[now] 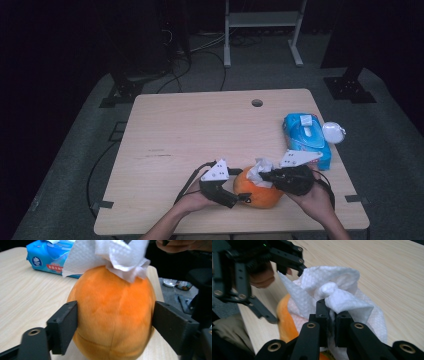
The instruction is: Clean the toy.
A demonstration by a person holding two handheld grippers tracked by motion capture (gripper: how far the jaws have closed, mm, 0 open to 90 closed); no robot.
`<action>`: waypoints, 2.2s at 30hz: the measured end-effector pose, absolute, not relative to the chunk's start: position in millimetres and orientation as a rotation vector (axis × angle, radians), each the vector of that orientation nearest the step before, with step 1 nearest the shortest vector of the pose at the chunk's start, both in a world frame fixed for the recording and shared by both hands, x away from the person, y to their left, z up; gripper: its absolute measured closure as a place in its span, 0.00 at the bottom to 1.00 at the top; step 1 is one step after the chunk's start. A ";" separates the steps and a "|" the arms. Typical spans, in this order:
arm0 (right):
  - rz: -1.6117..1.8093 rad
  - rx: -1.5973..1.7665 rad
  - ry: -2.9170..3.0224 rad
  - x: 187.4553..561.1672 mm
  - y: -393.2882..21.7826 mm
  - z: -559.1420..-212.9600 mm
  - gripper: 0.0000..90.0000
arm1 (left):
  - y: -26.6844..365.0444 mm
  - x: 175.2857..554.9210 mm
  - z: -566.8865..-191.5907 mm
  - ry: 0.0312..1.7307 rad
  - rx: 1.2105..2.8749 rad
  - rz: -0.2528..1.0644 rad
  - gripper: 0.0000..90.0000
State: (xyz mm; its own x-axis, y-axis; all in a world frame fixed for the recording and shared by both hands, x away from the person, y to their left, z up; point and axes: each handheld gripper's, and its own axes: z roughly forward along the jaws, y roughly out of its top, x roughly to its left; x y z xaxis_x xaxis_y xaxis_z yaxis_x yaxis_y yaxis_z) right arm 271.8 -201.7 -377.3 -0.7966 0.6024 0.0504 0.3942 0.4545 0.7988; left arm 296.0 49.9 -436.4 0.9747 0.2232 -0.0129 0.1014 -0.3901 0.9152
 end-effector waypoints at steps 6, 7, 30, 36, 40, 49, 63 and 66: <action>1.257 0.828 2.470 269.8 -196.0 -374.6 0.92 | 56.7 301.4 -442.3 0.232 2.003 0.129 0.34; 1.250 0.834 2.470 270.1 -198.1 -373.7 0.92 | 57.6 302.3 -443.3 0.238 2.005 0.123 0.34; 1.323 0.929 2.487 278.0 -217.7 -384.2 0.92 | 62.6 307.5 -442.8 0.277 1.996 0.107 0.27; 1.349 0.868 2.496 273.4 -205.2 -384.1 0.92 | 60.1 309.0 -435.2 0.286 1.948 0.082 0.19; 1.342 0.853 2.502 273.2 -203.3 -383.8 0.92 | 61.6 309.7 -437.0 0.273 1.970 0.084 0.28; 1.301 0.937 2.472 278.4 -220.2 -385.1 0.92 | 66.8 313.6 -440.7 0.333 1.969 0.068 0.33; 1.322 0.929 2.498 279.6 -222.7 -385.3 0.91 | 61.1 309.8 -439.6 0.349 1.967 0.089 0.31; 1.321 0.906 2.462 276.2 -221.5 -378.6 0.92 | 57.3 305.5 -437.3 0.304 1.981 0.091 0.31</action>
